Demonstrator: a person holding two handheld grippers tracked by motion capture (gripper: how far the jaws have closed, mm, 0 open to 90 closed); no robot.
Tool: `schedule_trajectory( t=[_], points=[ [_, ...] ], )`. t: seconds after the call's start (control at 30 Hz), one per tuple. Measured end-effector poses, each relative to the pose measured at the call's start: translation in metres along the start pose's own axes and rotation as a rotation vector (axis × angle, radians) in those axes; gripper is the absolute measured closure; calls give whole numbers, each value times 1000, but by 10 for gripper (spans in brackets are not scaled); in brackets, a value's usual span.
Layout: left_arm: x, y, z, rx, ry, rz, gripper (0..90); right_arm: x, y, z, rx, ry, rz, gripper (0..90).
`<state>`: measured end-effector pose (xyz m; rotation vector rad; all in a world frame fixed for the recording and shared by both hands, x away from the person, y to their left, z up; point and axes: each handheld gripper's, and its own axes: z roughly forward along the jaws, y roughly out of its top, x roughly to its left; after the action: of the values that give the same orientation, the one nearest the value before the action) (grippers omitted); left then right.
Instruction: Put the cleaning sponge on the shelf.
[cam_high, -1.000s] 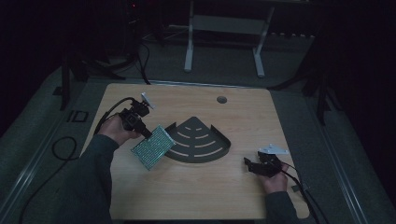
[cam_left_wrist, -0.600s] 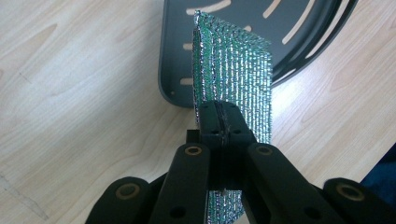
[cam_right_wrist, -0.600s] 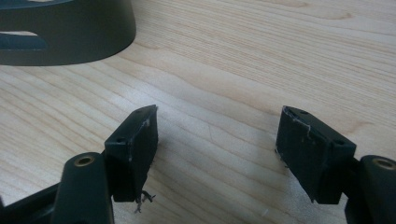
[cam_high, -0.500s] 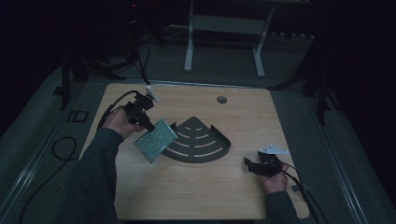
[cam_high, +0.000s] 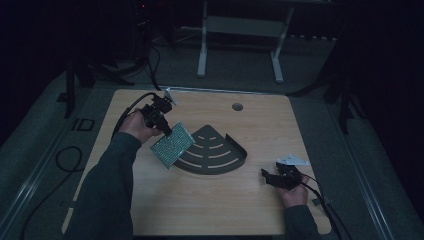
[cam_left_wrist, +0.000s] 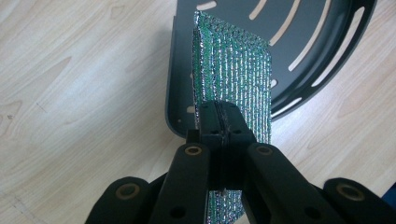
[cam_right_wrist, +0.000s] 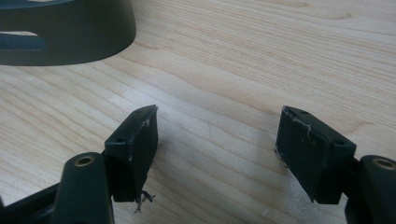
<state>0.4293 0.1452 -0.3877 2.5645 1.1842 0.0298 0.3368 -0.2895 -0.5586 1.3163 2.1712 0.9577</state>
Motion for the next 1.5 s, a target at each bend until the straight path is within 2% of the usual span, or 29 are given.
schedule_trajectory(
  t=[0.23,0.6,0.67,0.7,0.9,1.23,1.33,1.5],
  points=[
    [2,7,8,-1,7,-15,900,0,0,0,1,0,-1,289],
    [1,15,11,-15,30,-11,900,0,0,0,1,0,0,288],
    [1,15,11,-14,29,-6,900,0,0,0,0,0,0,288],
    [1,17,13,-9,21,11,900,0,0,0,1,0,-1,288],
    [2,27,16,6,27,31,900,0,0,0,0,0,0,288],
    [1,40,29,9,15,30,900,0,0,0,0,2,-1,286],
    [0,42,33,13,22,41,900,0,0,0,1,1,-1,286],
    [1,45,39,14,24,32,900,0,0,0,1,2,-2,286]
  ],
)
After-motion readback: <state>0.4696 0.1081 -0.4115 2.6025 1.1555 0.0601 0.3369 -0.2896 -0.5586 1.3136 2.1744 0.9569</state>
